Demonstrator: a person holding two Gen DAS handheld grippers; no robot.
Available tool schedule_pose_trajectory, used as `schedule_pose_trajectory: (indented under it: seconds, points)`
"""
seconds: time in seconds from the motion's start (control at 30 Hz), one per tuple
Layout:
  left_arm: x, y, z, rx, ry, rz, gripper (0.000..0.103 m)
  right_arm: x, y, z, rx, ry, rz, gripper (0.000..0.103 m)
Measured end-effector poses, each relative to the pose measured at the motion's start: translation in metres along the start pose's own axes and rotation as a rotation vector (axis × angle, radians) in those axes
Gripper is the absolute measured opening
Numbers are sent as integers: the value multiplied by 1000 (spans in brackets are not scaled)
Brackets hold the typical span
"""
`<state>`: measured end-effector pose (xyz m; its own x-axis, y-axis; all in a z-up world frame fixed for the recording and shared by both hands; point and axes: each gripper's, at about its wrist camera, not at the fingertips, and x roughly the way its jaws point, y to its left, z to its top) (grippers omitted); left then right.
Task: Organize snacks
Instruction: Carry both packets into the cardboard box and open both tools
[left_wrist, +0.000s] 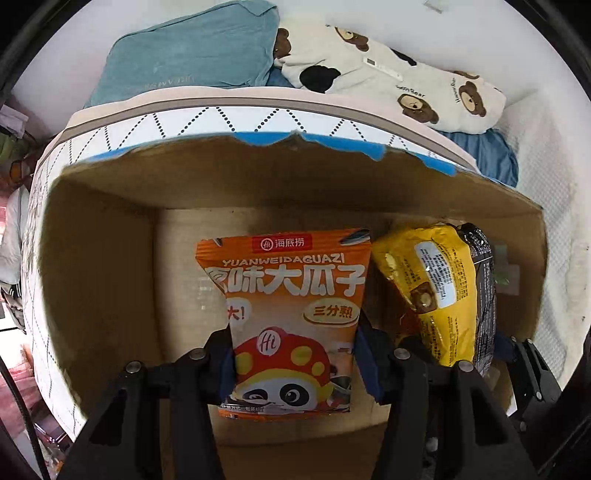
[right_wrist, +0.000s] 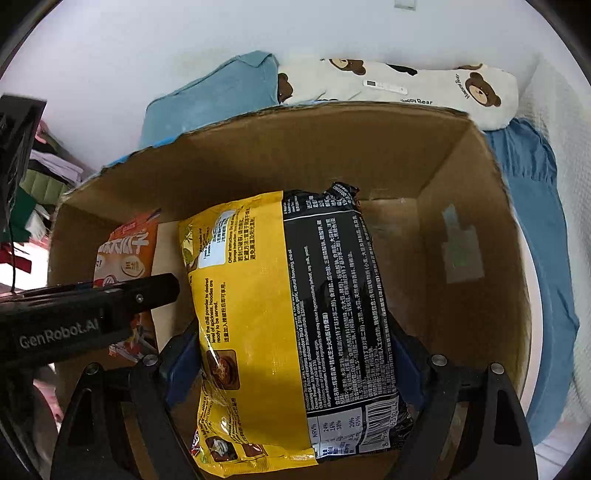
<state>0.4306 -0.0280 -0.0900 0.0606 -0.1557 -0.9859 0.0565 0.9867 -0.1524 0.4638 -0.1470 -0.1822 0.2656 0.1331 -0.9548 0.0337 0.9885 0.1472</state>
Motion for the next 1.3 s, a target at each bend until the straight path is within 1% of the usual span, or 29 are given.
schedule_pose_trajectory:
  seconds: [0.07, 0.13, 0.2, 0.33, 0.43, 0.7, 0.87, 0.97, 1.17, 1.3]
  points:
    - [4, 0, 5, 1, 3, 13, 60, 8, 1, 4, -1, 18, -4, 91]
    - [5, 3, 6, -11, -6, 1, 84, 11, 2, 6, -8, 15, -13, 97]
    - [3, 4, 6, -13, -20, 2, 93, 11, 3, 6, -27, 7, -27, 98]
    - [-1, 6, 0, -12, -45, 18, 94, 10, -4, 3, -39, 27, -30, 99]
    - [-5, 8, -8, -11, -64, 31, 94, 3, -10, -6, -33, 34, -41, 99]
    - [-25, 14, -43, -8, -143, 64, 94, -30, -16, -39, -40, 3, -62, 99]
    - [-45, 12, -69, 5, -209, 78, 94, -58, -14, -64, -68, -61, -84, 99]
    - [-60, 10, -87, 14, -255, 84, 94, -76, -11, -78, -71, -97, -81, 99]
    - [-97, 9, -127, 19, -362, 76, 94, -123, -8, -109, -79, -204, -90, 99]
    - [-119, 5, -154, 27, -423, 80, 94, -150, -4, -125, -77, -257, -88, 99]
